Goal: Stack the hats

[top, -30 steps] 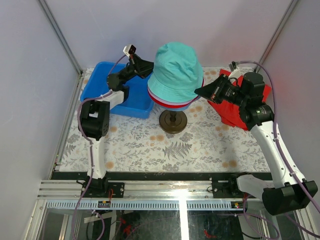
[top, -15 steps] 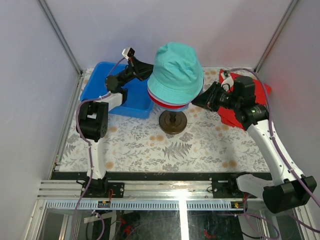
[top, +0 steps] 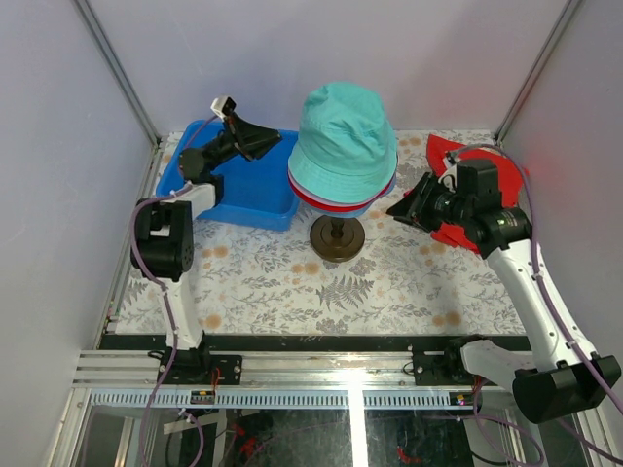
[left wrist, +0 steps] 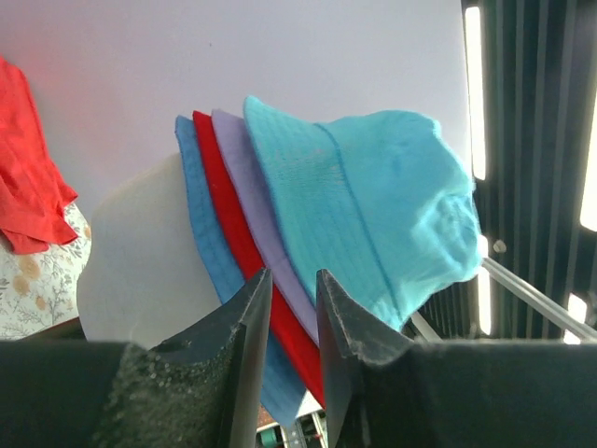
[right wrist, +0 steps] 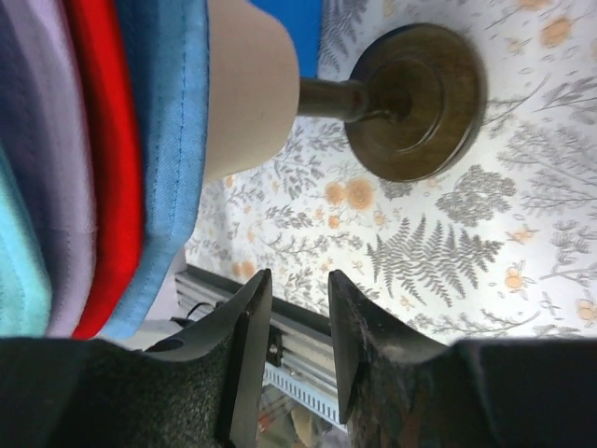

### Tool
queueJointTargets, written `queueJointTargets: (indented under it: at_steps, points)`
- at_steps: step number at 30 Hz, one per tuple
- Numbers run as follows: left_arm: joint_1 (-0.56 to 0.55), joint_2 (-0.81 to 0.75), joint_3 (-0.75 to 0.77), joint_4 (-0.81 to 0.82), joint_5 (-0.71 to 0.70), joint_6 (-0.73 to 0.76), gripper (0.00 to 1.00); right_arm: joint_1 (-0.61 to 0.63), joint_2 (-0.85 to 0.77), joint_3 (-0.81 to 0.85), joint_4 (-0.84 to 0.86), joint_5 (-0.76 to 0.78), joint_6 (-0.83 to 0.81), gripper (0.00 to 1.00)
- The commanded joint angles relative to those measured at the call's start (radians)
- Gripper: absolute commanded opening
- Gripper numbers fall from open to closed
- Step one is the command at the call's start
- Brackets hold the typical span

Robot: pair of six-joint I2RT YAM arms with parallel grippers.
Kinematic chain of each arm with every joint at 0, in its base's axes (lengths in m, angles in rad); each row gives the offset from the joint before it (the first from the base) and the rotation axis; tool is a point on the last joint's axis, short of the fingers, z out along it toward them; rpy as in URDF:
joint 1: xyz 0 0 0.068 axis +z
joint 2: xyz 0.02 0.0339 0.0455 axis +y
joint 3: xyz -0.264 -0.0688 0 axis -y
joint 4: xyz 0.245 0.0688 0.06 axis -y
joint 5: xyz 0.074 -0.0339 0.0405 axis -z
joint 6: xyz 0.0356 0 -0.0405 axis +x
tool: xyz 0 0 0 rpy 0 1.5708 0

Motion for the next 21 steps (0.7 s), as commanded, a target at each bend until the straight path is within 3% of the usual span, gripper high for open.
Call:
queueJointTargets:
  at_steps: [1, 5, 9, 11, 16, 21]
  points:
    - [0.075, -0.129, -0.039, -0.057, 0.037, -0.018, 0.25, -0.063, -0.021, 0.107, -0.075, 0.093, -0.110, 0.39]
    - [0.114, -0.293, -0.109, -0.374, 0.069, 0.225, 0.25, -0.200, 0.043, 0.190, -0.039, -0.003, -0.153, 0.40]
    - [0.115, -0.486, -0.135, -0.929, 0.044, 0.596, 0.25, -0.280, 0.139, 0.265, 0.108, -0.157, -0.123, 0.43]
    - [0.105, -0.581, -0.131, -1.125, 0.025, 0.712, 0.25, -0.283, 0.189, 0.281, 0.222, -0.262, -0.065, 0.44]
    - [0.062, -0.724, -0.145, -1.324, -0.026, 0.764, 0.27, -0.286, 0.280, 0.226, 0.619, -0.487, 0.221, 0.46]
    - [0.002, -0.771, -0.130, -1.441, -0.084, 0.792, 0.28, -0.285, 0.314, 0.245, 0.698, -0.506, 0.280, 0.47]
